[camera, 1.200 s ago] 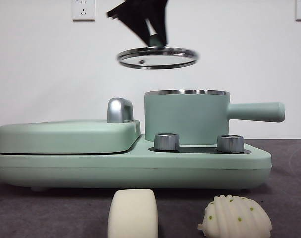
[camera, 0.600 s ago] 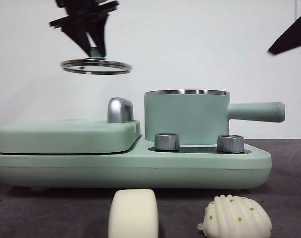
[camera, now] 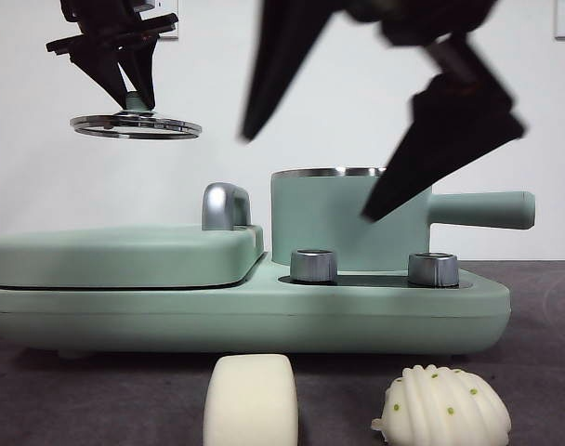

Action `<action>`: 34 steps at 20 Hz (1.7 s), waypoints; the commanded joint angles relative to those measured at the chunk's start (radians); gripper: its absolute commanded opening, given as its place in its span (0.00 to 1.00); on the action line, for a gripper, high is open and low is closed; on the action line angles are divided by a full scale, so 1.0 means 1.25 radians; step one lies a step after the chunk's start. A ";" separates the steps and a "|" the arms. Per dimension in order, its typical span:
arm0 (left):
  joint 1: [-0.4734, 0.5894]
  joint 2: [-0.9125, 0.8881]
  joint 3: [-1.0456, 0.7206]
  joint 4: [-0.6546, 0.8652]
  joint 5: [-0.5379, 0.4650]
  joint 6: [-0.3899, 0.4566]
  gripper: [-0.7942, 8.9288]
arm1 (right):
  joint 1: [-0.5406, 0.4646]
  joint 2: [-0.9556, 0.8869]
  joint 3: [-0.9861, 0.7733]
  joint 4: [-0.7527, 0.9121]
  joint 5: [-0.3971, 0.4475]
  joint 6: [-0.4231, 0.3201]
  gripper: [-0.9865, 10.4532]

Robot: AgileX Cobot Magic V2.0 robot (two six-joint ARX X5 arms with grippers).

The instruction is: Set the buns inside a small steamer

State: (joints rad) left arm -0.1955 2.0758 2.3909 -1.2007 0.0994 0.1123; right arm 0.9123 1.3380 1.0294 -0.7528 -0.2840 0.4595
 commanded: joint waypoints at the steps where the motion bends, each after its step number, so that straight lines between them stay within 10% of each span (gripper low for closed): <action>1: 0.000 0.003 0.034 0.017 -0.001 0.005 0.10 | 0.030 0.088 0.051 -0.031 0.032 0.039 0.49; 25: 0.000 0.003 0.034 0.019 0.004 -0.001 0.10 | 0.109 0.366 0.168 -0.078 0.085 0.056 0.21; 34: 0.005 0.004 0.034 0.018 0.004 -0.009 0.10 | -0.097 0.376 0.627 -0.405 0.087 -0.121 0.22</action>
State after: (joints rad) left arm -0.1883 2.0758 2.3909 -1.1995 0.1013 0.1081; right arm 0.7925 1.7836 1.7840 -1.2541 -0.1802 0.3470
